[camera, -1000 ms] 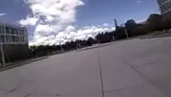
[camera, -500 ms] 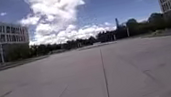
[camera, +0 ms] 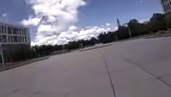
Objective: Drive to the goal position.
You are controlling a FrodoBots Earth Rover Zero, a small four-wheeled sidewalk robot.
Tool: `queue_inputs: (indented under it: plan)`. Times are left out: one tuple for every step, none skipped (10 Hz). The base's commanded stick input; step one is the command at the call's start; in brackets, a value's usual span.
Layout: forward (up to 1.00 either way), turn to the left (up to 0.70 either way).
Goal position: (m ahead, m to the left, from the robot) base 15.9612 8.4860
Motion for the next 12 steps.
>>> queue_inputs:
  plan:
    - [0.70, 0.00]
    - [0.70, 0.00]
    - [0.70, 0.00]
    - [0.70, 0.00]
    - [0.70, 0.00]
    - [0.70, 0.00]
    - [0.70, 0.00]
    - [0.70, 0.00]
    - [0.70, 0.00]
    - [0.70, 0.00]
    - [0.70, 0.00]
    - [0.70, 0.00]
